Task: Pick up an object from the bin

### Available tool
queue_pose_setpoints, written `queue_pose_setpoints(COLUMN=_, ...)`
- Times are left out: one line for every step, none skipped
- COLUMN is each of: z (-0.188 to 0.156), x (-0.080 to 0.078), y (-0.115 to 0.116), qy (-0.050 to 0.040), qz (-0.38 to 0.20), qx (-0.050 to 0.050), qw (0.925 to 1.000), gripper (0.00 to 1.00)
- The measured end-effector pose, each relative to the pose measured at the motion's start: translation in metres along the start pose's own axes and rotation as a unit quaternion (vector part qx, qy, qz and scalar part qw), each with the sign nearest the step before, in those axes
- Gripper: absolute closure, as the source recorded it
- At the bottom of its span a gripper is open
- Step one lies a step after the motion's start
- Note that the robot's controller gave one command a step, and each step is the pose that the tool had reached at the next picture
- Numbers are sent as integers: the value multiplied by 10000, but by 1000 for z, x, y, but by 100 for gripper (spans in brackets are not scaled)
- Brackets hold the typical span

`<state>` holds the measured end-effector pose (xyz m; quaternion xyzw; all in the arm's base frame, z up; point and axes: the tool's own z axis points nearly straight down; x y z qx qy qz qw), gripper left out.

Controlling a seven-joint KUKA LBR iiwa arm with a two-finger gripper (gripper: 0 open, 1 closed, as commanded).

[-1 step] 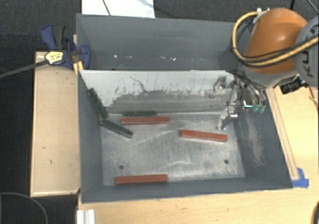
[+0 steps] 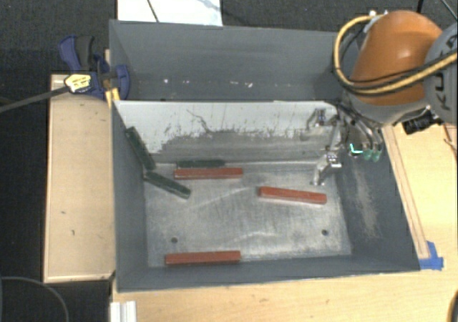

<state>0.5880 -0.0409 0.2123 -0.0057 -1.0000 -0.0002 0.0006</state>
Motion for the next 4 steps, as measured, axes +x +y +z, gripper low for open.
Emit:
queue_pose_setpoints(z=17, x=6, y=2, qy=-60, qz=-489, qx=9, qw=9988, gripper=0)
queue_pose_setpoints(z=137, x=-6, y=26, qy=-43, qz=-1243, qx=9, qw=9922, gripper=100)
queue_pose_setpoints(z=137, x=-6, y=26, qy=-43, qz=-1244, qx=9, qw=9922, gripper=100)
queue_pose_setpoints(z=1, x=7, y=28, qy=-22, qz=-1630, qx=2, qw=9866, gripper=100)
